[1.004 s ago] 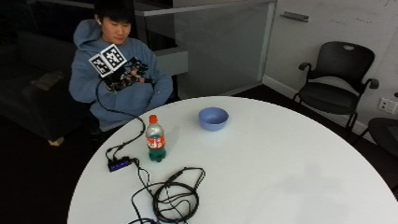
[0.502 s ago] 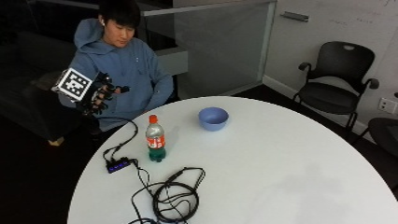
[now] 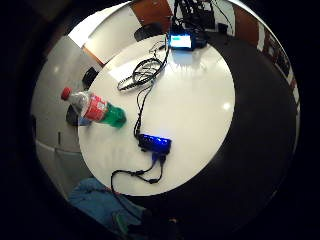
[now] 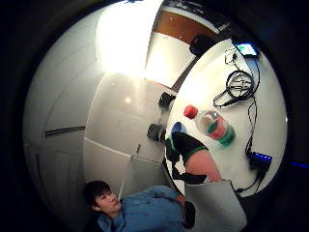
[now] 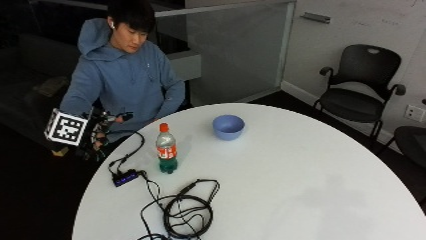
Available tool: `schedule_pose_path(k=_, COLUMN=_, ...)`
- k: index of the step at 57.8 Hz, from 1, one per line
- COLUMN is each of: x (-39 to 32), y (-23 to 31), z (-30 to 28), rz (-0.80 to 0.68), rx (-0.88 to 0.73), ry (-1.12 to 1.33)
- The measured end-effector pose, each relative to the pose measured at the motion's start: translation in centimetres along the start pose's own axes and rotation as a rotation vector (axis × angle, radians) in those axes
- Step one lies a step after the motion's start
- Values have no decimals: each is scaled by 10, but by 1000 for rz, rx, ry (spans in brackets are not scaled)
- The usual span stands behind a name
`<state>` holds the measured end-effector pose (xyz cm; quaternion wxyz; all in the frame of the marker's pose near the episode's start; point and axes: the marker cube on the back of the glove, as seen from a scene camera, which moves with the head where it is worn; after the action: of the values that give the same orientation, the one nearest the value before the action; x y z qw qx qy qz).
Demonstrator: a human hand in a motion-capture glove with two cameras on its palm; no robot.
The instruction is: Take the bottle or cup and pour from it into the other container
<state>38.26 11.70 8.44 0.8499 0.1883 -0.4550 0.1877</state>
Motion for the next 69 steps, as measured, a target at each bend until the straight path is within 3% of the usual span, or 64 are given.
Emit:
schedule_pose_path(k=6, x=11, y=-11, z=7, rz=30, rx=27, ry=-20)
schedule_pose_path(k=10, x=20, y=-21, z=13, rz=-47, rx=101, ry=-23)
schedule_pose_path(k=16, x=24, y=-16, z=18, rz=83, rx=30, ry=-39)
schedule_pose_path(k=34, x=33, y=-18, z=44, rz=167, rx=32, ry=-119)
schedule_pose_path(k=69, x=19, y=-26, z=135, rz=139, rx=-134, ry=-225)
